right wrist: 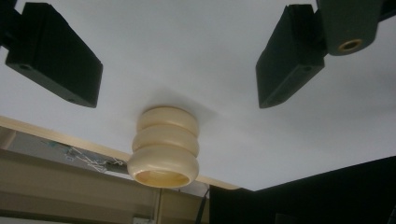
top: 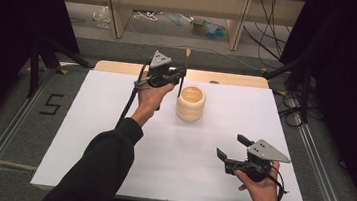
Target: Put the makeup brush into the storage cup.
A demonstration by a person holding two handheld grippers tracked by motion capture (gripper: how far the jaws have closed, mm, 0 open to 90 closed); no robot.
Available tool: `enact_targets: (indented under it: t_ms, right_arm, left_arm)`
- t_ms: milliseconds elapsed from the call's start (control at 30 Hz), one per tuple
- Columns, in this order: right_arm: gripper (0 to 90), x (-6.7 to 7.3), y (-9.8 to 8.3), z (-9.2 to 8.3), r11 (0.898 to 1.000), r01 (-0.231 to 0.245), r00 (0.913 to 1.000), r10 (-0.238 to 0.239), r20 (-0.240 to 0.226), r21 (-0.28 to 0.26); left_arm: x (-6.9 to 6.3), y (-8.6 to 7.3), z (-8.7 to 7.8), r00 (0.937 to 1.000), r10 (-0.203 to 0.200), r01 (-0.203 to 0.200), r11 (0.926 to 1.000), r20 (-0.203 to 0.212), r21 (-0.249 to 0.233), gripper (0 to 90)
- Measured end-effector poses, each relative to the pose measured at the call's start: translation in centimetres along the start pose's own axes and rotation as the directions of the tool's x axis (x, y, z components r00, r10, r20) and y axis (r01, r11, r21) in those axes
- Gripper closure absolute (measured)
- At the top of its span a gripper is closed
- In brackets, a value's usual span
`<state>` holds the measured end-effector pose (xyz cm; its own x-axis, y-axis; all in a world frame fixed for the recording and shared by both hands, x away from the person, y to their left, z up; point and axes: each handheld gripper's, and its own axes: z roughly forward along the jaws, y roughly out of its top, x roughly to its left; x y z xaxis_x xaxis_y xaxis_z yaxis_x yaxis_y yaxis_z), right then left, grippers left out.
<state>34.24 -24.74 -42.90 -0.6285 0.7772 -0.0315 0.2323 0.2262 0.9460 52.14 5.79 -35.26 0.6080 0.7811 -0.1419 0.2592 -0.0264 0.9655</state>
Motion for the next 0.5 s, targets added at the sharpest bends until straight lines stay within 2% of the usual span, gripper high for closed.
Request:
enact_targets:
  t_ms: [333,500]
  right_arm:
    - [15.8,0.0,0.0,0.0,1.0,0.001,1.0,-0.001,0.004,0.0]
    - [15.8,0.1,0.0,0.0,1.0,0.007,1.0,-0.007,0.002,-0.001]
  left_arm:
    - [-0.3,0.0,0.9,1.0,0.006,-0.006,0.9999,0.004,-0.014,83.4]
    - [-0.2,-0.2,1.4,1.0,-0.009,0.009,0.9997,-0.002,-0.023,83.4]
